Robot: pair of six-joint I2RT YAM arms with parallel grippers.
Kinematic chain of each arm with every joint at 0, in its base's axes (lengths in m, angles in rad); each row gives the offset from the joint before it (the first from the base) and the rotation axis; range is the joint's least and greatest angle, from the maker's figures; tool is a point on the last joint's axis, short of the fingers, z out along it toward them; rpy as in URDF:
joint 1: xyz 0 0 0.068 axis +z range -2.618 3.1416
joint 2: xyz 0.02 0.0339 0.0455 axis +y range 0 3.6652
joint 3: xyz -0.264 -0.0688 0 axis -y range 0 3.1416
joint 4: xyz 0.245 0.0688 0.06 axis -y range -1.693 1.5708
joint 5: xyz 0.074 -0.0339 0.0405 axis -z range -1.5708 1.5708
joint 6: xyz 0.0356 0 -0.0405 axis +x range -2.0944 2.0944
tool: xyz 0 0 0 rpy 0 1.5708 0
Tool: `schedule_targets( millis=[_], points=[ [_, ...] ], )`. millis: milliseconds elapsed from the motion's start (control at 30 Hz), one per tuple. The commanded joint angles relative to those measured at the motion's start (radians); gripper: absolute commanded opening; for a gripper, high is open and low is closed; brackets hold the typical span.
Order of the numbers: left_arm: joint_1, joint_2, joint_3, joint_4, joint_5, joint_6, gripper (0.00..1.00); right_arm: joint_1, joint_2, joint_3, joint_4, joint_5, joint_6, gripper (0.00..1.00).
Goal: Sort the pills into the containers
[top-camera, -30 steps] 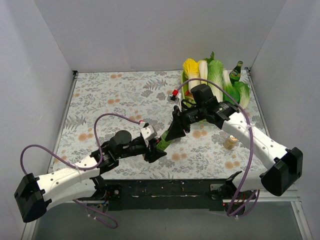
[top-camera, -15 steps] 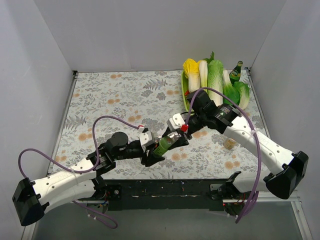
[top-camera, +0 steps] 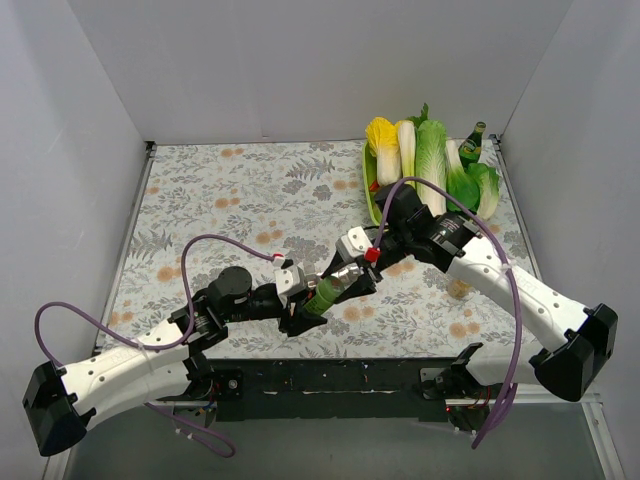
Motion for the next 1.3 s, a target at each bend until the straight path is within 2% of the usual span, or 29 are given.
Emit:
schedule_targets(
  millis=[0, 133, 233, 267, 333, 367, 467, 533, 667, 767, 800, 867, 1033, 1267],
  points=[
    [-0.003, -0.024, 0.007, 0.072, 0.034, -0.004, 0.00, 0.001, -0.018, -0.007, 0.143, -0.080, 0.197, 0.20],
    [-0.003, -0.034, 0.000, 0.072, 0.040, -0.006, 0.00, -0.002, -0.018, 0.017, 0.129, -0.105, 0.205, 0.24],
    [-0.003, -0.038, 0.000, 0.075, 0.035, -0.009, 0.00, -0.002, -0.016, -0.009, 0.096, -0.071, 0.177, 0.40],
    [-0.003, -0.038, 0.000, 0.077, 0.031, -0.013, 0.00, -0.002, -0.012, -0.018, 0.092, -0.063, 0.182, 0.50],
    [-0.003, -0.036, 0.003, 0.080, 0.023, -0.018, 0.00, 0.000, -0.005, -0.020, 0.098, -0.045, 0.205, 0.62],
    [-0.003, -0.035, 0.003, 0.078, 0.008, -0.023, 0.00, -0.002, -0.002, -0.012, 0.112, -0.017, 0.264, 0.73],
    [-0.003, -0.030, 0.003, 0.075, -0.029, -0.033, 0.00, -0.002, 0.016, 0.054, 0.132, 0.058, 0.385, 0.87],
    [-0.003, -0.027, 0.003, 0.066, -0.049, -0.038, 0.00, -0.008, 0.036, 0.104, 0.111, 0.072, 0.438, 0.90],
    [-0.003, -0.010, 0.004, 0.058, -0.090, -0.043, 0.00, -0.035, 0.065, 0.155, 0.103, 0.090, 0.648, 0.93],
    [-0.003, 0.005, 0.018, 0.038, -0.155, -0.032, 0.00, -0.043, 0.064, 0.141, 0.129, 0.206, 0.884, 0.94],
    [-0.003, 0.014, 0.024, 0.025, -0.170, -0.026, 0.00, -0.043, 0.059, 0.128, 0.134, 0.249, 1.020, 0.94],
    [-0.003, 0.022, 0.033, 0.022, -0.202, -0.010, 0.00, -0.045, 0.056, 0.118, 0.126, 0.315, 1.108, 0.94],
    [-0.003, 0.053, 0.049, 0.015, -0.226, 0.005, 0.00, -0.043, 0.059, 0.102, 0.088, 0.328, 1.199, 0.96],
    [-0.003, 0.051, 0.046, 0.029, -0.236, 0.007, 0.00, -0.043, 0.065, 0.002, 0.094, 0.443, 1.236, 0.98]
  ],
)
